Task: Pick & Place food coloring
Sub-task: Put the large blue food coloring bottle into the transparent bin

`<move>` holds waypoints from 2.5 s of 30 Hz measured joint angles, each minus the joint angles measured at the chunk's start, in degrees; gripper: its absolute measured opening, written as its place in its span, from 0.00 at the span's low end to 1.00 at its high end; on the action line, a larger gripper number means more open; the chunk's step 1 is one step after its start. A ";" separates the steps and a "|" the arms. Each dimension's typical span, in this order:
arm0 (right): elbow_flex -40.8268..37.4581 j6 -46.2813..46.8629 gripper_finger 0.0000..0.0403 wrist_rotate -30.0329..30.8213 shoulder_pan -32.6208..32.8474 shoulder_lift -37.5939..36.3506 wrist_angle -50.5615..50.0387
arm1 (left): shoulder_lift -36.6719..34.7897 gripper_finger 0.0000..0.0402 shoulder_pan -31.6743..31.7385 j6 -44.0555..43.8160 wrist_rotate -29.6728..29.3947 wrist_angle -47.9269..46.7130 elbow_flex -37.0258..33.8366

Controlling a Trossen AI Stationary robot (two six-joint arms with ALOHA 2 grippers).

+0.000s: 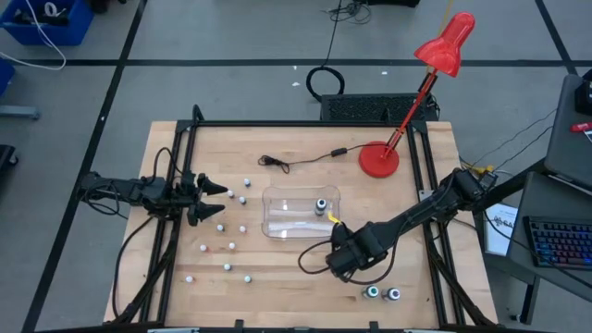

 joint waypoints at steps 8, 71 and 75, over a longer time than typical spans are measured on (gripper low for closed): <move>-0.41 0.16 0.59 0.00 -0.02 0.00 -0.46 | -0.02 0.94 0.00 0.00 0.00 -0.01 0.00; -3.67 3.03 0.37 0.05 -0.31 -1.62 1.78 | -0.01 0.94 0.00 0.00 -0.02 0.00 -0.01; -3.65 1.94 0.26 -0.09 -0.31 -1.62 1.75 | 0.00 0.94 0.00 0.00 -0.02 -0.01 -0.02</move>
